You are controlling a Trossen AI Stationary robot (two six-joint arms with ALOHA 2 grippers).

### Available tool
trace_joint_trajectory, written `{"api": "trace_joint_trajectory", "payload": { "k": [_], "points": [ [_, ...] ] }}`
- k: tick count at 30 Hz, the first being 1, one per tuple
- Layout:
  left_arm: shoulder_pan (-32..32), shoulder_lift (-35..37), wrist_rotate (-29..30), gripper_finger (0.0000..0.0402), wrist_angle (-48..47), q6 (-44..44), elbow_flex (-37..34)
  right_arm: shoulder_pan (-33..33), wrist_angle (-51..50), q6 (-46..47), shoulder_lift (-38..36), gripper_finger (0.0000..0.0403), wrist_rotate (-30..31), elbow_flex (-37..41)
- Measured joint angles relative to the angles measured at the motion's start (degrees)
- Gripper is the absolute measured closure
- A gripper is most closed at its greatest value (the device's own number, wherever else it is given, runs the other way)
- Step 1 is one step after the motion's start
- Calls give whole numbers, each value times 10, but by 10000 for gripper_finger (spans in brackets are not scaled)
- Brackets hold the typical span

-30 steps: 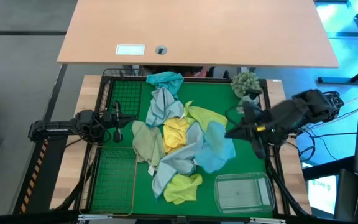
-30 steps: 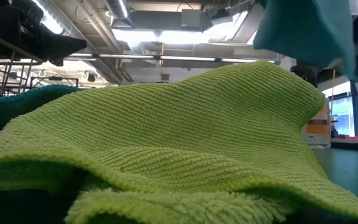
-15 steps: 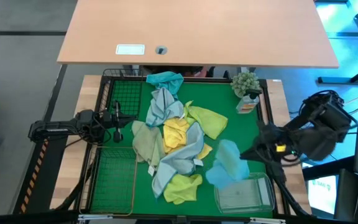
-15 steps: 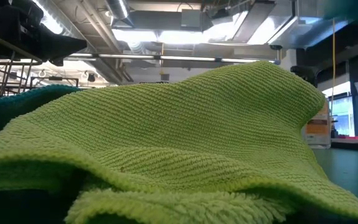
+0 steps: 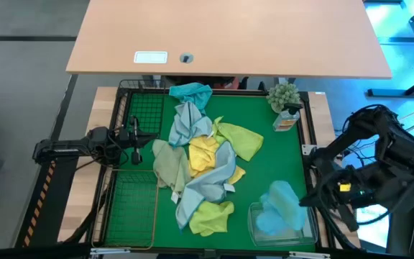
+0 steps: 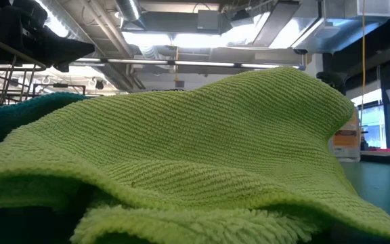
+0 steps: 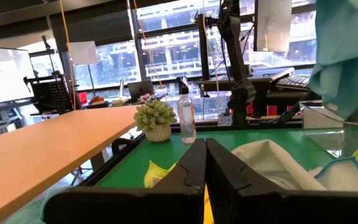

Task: Sort microfiber towel by color & place in baskets
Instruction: Put the bottom blue microfiber cloth into the transparent bin

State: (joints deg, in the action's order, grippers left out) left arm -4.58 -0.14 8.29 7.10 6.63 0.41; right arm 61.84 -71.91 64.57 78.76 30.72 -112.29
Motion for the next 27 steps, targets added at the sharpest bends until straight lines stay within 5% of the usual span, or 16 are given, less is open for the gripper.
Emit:
{"api": "trace_joint_trajectory", "payload": {
  "k": [27],
  "points": [
    [0, 0, 0, 401, 0, 0, 0, 15, -33, 144, 124, 403, -48, 169]
  ]
}}
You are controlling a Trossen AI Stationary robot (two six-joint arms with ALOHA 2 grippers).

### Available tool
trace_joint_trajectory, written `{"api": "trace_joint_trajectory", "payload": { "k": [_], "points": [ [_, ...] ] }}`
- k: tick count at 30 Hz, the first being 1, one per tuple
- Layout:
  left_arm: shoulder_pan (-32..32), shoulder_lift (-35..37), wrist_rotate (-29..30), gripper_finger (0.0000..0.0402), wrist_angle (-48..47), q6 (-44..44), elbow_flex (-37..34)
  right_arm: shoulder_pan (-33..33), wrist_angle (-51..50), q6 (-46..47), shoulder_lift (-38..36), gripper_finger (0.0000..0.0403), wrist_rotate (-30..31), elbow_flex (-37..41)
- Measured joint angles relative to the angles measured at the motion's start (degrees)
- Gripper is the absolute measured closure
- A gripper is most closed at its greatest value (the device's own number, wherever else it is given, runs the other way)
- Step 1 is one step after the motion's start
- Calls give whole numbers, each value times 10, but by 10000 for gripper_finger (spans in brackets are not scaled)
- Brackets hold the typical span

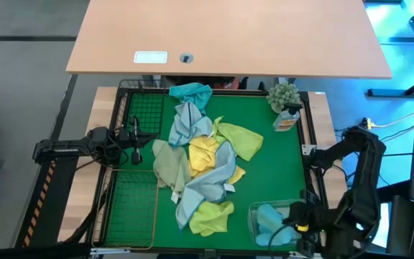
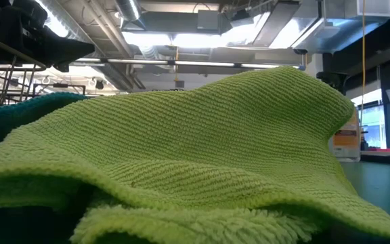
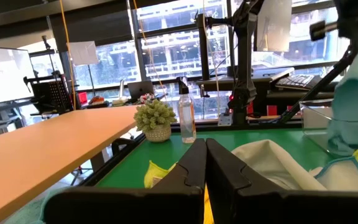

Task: Sort microfiber towel by color & place in baskets
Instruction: Put the bottom blue microfiber cloth into the transparent bin

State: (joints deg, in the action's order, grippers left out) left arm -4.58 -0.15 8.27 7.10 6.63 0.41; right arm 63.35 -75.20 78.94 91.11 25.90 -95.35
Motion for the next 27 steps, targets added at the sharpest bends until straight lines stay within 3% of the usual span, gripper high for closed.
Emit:
{"api": "trace_joint_trajectory", "payload": {
  "k": [5, 18, 27],
  "points": [
    [0, 0, 0, 401, 0, 0, 0, 0, 12, 5, 0, 403, -54, 53],
    [0, 0, 0, 401, 0, 0, 0, 0, 79, 5, 0, 401, -66, 153],
    [0, 0, 0, 401, 0, 0, 0, -6, 92, 6, 0, 376, -78, 171]
  ]
}}
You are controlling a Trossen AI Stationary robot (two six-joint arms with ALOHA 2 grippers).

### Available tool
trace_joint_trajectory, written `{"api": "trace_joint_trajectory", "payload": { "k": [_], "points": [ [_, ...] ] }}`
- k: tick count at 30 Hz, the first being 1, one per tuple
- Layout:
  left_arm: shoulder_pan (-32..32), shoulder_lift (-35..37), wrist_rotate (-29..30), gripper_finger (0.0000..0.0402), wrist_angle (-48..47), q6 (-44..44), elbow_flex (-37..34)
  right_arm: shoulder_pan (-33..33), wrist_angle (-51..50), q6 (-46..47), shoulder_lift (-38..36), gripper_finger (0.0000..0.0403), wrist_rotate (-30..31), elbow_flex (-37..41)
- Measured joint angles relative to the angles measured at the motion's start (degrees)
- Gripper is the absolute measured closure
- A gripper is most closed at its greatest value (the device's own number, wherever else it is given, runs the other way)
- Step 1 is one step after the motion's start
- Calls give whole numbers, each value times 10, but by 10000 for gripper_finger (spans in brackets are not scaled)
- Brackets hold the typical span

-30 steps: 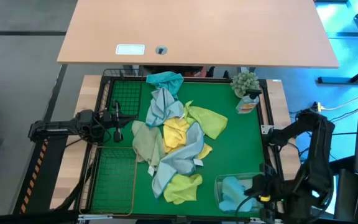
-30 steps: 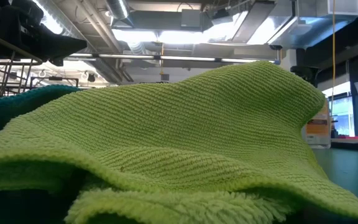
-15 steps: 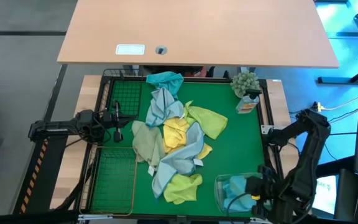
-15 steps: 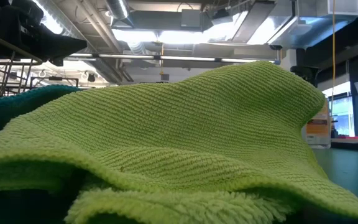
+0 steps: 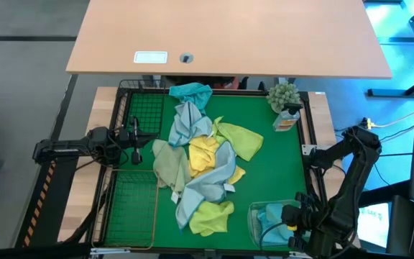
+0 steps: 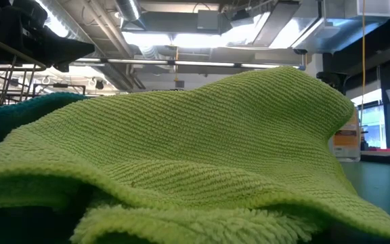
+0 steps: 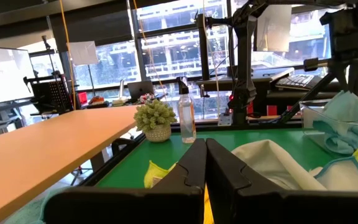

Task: Sort microfiber towel by color & place in baskets
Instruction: Put the bottom blue microfiber cloth into the transparent bin

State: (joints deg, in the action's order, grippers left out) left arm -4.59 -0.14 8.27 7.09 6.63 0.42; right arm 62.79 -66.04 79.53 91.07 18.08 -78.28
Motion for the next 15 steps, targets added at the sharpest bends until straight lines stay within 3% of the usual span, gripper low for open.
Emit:
{"api": "trace_joint_trajectory", "payload": {
  "k": [15],
  "points": [
    [0, 0, 0, 401, 0, -5, 0, -64, -31, -5, 0, 259, -127, 0]
  ]
}}
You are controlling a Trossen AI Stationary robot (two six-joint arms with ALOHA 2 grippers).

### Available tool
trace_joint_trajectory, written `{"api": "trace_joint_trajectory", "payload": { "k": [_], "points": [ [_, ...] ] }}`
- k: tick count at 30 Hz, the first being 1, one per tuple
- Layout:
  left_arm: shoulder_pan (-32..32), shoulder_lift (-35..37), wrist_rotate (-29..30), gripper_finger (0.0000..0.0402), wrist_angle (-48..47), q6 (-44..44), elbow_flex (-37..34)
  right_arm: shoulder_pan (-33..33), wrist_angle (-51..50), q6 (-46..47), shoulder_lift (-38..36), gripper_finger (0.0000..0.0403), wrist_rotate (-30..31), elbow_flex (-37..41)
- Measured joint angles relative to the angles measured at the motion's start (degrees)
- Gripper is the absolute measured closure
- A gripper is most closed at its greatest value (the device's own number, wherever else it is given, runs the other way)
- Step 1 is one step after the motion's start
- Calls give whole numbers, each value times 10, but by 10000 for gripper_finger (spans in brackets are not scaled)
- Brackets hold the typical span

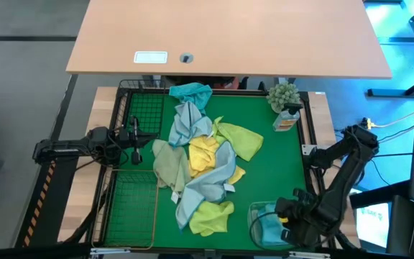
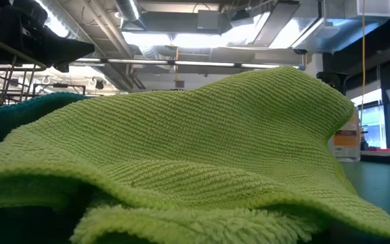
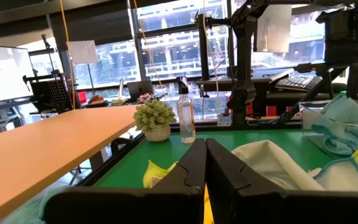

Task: Sort microfiber towel by color & place in baskets
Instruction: Put the bottom blue microfiber cloth into the transparent bin, then put the light green microfiber cloth into the black wire basket

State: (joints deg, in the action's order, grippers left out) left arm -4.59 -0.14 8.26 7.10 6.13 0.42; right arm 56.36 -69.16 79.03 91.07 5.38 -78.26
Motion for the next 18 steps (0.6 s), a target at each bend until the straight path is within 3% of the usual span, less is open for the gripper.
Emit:
{"api": "trace_joint_trajectory", "payload": {
  "k": [8, 18],
  "points": [
    [0, 0, 0, 401, 0, 0, 0, -3, -2, -15, 0, 251, -99, 0],
    [0, 0, -20, 392, 110, -17, 0, -3, -19, -64, 0, 251, -88, -39]
  ]
}}
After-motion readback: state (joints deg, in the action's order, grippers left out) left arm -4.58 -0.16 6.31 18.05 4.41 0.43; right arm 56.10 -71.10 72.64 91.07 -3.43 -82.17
